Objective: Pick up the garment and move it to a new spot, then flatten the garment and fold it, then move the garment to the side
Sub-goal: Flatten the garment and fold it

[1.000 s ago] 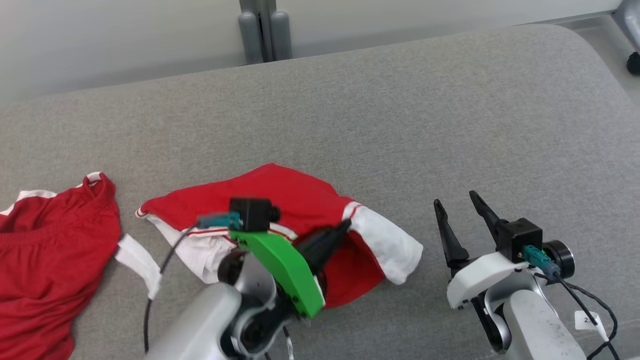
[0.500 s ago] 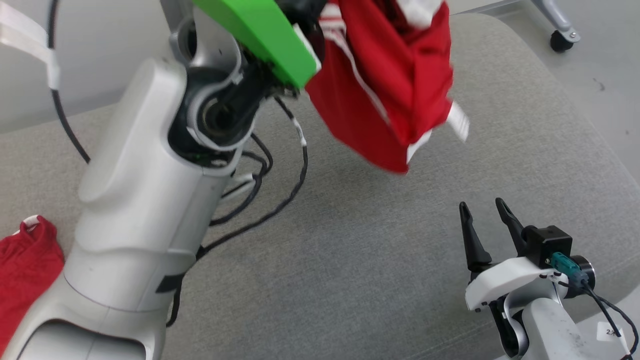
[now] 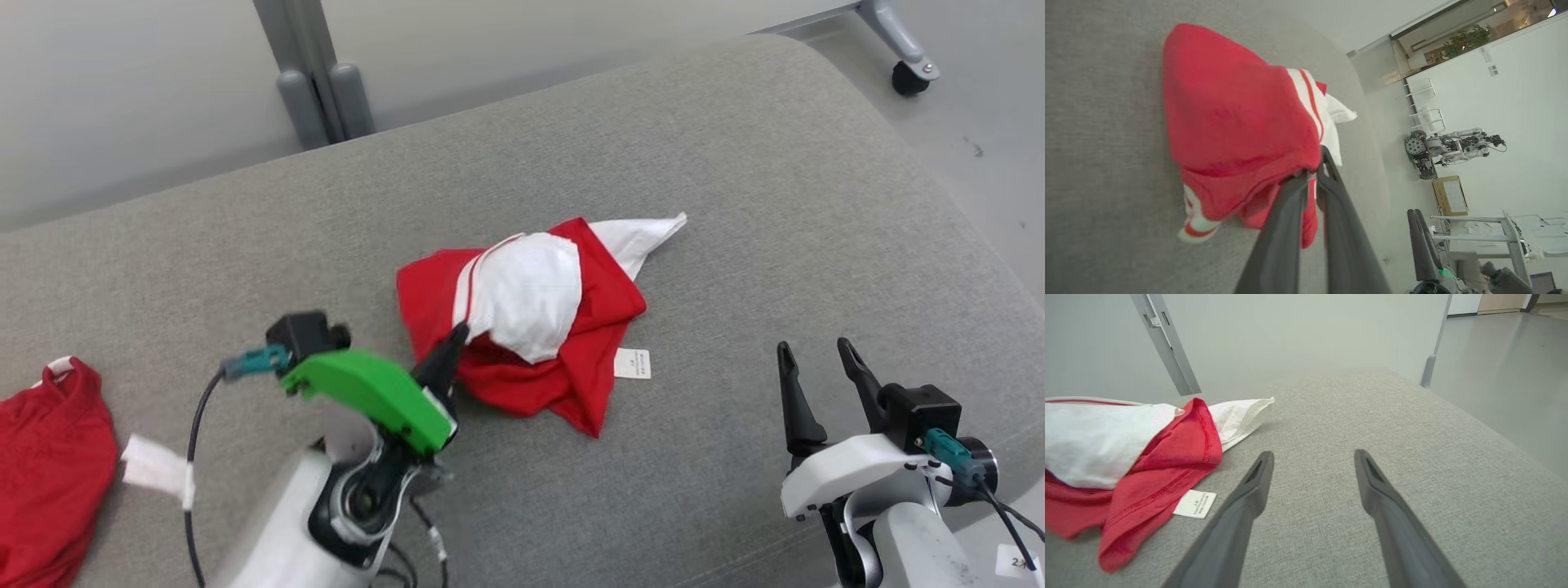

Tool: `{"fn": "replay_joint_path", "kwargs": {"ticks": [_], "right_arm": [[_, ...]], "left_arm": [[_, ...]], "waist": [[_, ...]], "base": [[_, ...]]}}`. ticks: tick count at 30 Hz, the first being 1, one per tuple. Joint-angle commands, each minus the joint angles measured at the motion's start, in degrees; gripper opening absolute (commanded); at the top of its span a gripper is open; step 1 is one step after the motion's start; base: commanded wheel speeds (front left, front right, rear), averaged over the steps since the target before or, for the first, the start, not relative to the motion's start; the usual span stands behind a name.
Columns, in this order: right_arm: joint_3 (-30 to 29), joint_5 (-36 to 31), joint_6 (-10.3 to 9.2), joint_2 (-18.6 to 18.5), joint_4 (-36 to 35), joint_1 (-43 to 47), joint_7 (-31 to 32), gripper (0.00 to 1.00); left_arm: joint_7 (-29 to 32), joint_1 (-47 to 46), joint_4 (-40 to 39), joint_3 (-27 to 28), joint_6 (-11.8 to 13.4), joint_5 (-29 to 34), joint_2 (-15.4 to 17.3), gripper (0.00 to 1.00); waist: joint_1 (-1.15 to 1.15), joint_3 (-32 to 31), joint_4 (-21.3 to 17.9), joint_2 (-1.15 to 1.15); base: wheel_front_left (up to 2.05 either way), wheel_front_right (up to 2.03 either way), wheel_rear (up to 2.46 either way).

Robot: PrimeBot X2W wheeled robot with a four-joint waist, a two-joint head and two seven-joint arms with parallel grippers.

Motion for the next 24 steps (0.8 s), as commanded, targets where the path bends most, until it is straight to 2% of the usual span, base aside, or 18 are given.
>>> {"fn": "replay_joint_path", "kwargs": {"ticks": [1, 3, 5, 6, 7, 8, 10, 13, 18, 20, 24], "right_arm": [[0.2, -0.4, -0.1, 0.0, -0.3, 0.0, 0.0, 1.0], [0.2, -0.5, -0.1, -0.1, -0.4, -0.2, 0.0, 1.0], [0.3, -0.5, -0.1, -0.1, -0.2, 0.0, 0.0, 1.0], [0.4, -0.5, -0.1, -0.1, -0.1, 0.1, 0.0, 1.0], [0.6, -0.4, -0.1, -0.1, 0.0, 0.4, 0.0, 1.0], [0.8, -0.2, -0.1, -0.1, 0.1, 0.5, 0.0, 1.0], [1.4, 0.1, -0.1, -0.1, 0.3, 0.7, 0.0, 1.0], [1.8, 0.3, -0.1, -0.1, 0.5, 0.5, 0.0, 1.0], [1.8, -0.1, -0.1, -0.1, 0.5, 0.0, 0.0, 1.0], [1.6, -0.4, -0.1, -0.1, 0.3, -0.1, 0.0, 1.0], [1.3, -0.9, -0.1, -0.1, 0.2, -0.2, 0.0, 1.0]], "left_arm": [[-2.9, 1.9, 0.8, 0.2, -0.9, 2.1, 1.6, 0.0], [-7.2, 4.3, 1.6, 0.1, -2.1, 4.7, 2.7, 0.0], [-11.6, 5.6, 2.2, 1.1, -1.9, 7.1, 3.8, 0.0], [-13.6, 5.8, 2.5, 1.3, -1.4, 8.7, 4.8, 0.09], [-15.9, 5.6, 2.9, 1.1, -0.8, 11.3, 6.0, 0.71], [-17.6, 5.5, 3.1, 0.9, -0.4, 12.7, 6.4, 1.0], [-20.6, 5.2, 2.8, 0.2, -0.1, 15.5, 6.7, 1.0], [-25.0, 4.3, 1.2, -1.6, 1.8, 23.0, 9.0, 1.0], [-26.9, 6.8, -4.1, -6.4, 5.7, 35.1, 9.3, 1.0], [-26.8, 8.6, -5.0, -9.0, 6.2, 37.1, 8.8, 1.0], [-23.1, 8.8, -2.8, -13.0, 5.1, 37.0, 6.2, 1.0]], "waist": [[0.0, 1.7, 2.2, 0.0], [0.0, 2.1, 3.1, 0.0], [0.0, 2.2, 4.2, 0.0], [0.0, 2.2, 4.7, 0.0], [0.0, 2.3, 5.3, 0.0], [0.0, 2.3, 5.7, 0.0], [0.0, 2.2, 6.4, 0.0], [0.0, 2.1, 7.1, 0.0], [0.0, 2.2, 7.4, 0.0], [0.0, 2.4, 7.4, 0.0], [0.0, 3.1, 7.4, 0.0]], "base": [[0.0, 0.0, 0.0], [0.0, 0.0, 0.0], [0.0, 0.0, 0.0], [0.0, 0.0, 0.0], [0.0, 0.0, 0.0], [0.0, 0.0, 0.0], [0.0, 0.0, 0.0], [0.0, 0.0, 0.0], [0.0, 0.0, 0.0], [0.0, 0.0, 0.0], [0.0, 0.0, 0.0]]}}
